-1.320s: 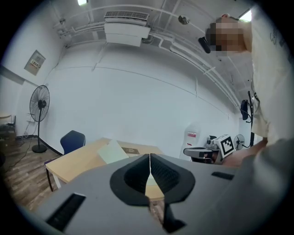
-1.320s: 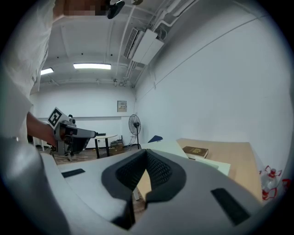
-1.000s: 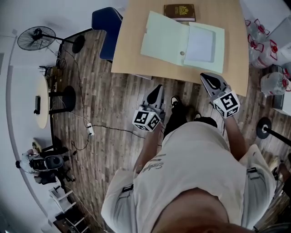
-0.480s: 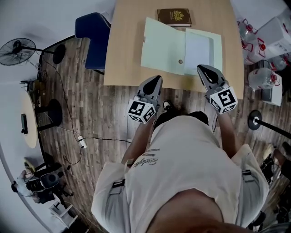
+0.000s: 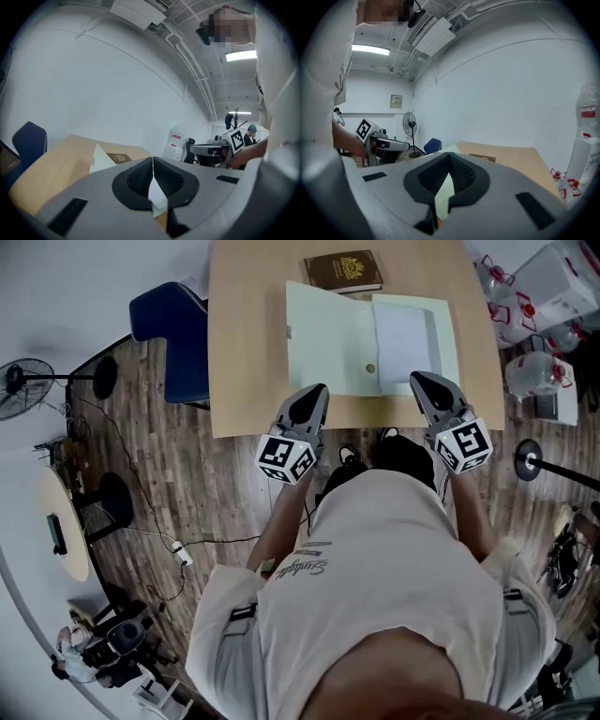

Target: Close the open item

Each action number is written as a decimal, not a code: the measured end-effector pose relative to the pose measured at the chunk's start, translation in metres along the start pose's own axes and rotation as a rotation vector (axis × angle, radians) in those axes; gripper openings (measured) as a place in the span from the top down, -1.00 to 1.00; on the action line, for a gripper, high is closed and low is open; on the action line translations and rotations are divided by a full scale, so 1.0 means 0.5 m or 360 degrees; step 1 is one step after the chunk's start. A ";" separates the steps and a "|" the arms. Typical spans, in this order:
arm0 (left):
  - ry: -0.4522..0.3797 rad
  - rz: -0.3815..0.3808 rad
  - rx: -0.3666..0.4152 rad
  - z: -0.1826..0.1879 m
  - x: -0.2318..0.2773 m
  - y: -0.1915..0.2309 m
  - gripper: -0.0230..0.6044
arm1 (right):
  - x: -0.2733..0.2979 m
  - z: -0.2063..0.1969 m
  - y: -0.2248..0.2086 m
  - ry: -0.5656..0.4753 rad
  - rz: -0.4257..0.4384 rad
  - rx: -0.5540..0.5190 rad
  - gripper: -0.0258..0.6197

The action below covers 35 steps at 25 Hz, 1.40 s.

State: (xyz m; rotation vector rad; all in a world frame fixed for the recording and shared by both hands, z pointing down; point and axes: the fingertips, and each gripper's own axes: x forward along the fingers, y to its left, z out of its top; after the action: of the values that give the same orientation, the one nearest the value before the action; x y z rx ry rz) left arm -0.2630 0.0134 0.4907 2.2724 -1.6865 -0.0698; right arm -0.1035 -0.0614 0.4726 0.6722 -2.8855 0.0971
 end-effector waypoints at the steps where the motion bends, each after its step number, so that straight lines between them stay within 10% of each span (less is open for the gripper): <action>1: 0.0014 0.0003 -0.0006 -0.002 0.012 0.005 0.88 | 0.003 0.001 -0.010 -0.0004 -0.0002 0.0005 0.93; 24: 0.0064 0.0423 0.0092 0.053 0.166 0.098 0.88 | 0.125 -0.014 -0.136 -0.0007 0.0520 0.0017 0.93; 35: 0.0043 0.0462 0.0007 0.061 0.081 0.222 0.88 | 0.167 0.016 -0.100 0.0000 0.0409 0.0107 0.93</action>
State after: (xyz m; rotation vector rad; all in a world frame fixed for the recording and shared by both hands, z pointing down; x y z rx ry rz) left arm -0.3599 -0.0600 0.4979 1.9972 -1.9826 0.0293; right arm -0.1563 -0.1432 0.4812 0.3079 -2.9651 0.2286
